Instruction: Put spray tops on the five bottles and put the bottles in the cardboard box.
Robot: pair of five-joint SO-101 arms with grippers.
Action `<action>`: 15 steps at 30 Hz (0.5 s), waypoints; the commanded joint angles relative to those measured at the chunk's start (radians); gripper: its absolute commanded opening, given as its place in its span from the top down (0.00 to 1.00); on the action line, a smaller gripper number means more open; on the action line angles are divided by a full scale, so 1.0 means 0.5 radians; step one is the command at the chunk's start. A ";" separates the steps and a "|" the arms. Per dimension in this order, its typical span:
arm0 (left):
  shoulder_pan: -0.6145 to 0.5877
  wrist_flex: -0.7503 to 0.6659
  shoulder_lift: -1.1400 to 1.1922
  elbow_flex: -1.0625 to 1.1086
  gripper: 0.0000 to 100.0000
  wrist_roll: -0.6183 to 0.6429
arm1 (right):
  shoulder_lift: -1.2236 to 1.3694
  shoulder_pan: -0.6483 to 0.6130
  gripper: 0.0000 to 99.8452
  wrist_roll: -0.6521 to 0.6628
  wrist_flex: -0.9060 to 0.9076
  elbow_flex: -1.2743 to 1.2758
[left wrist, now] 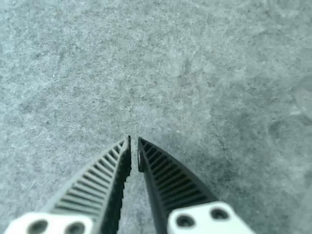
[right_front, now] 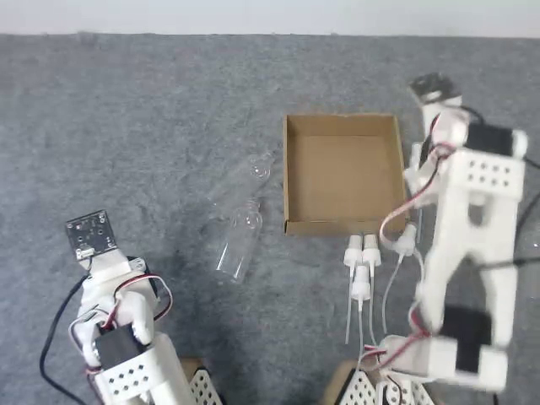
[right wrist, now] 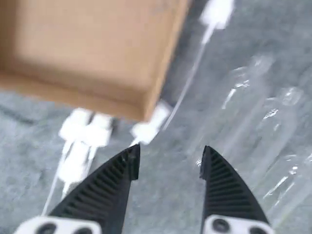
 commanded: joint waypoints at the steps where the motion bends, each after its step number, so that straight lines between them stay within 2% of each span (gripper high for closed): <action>1: 0.003 -0.055 -0.034 -0.014 0.98 -0.006 | 0.296 0.057 0.82 0.031 -0.044 -0.482; 9: 0.003 -0.055 -0.034 -0.014 0.98 -0.006 | 0.891 0.048 0.82 -0.071 -0.032 -1.083; 15: 0.003 -0.058 -0.034 -0.014 0.98 -0.006 | 1.103 0.054 0.82 -0.071 -0.100 -1.286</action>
